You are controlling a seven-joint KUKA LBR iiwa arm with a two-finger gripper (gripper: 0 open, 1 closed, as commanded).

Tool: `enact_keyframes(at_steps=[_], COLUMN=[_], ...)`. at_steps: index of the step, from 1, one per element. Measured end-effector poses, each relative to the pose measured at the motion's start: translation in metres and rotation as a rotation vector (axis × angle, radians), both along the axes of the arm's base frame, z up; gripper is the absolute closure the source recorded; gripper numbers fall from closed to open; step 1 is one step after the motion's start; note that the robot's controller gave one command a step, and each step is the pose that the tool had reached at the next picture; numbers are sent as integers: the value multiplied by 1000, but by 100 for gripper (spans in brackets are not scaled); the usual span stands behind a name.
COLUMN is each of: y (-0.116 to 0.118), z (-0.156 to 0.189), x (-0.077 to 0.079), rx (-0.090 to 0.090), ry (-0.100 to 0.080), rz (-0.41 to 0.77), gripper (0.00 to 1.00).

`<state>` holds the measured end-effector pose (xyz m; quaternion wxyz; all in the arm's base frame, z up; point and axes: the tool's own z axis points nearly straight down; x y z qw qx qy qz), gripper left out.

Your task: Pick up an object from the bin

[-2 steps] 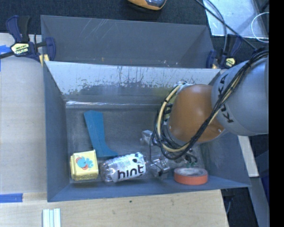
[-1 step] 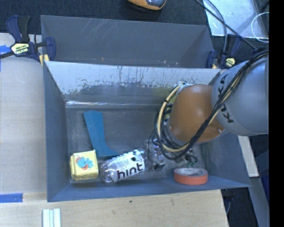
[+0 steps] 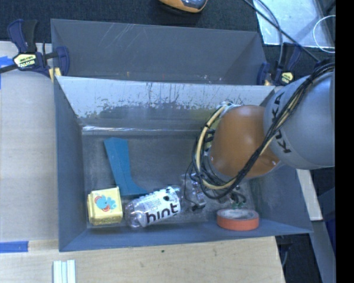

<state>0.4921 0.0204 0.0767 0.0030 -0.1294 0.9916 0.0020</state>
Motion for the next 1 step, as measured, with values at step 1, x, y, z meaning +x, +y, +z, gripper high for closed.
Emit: enact_keyframes(at_steps=[1], y=[1], z=[-3], x=[1], rx=[0], ry=[-1], rz=[2], gripper=[100])
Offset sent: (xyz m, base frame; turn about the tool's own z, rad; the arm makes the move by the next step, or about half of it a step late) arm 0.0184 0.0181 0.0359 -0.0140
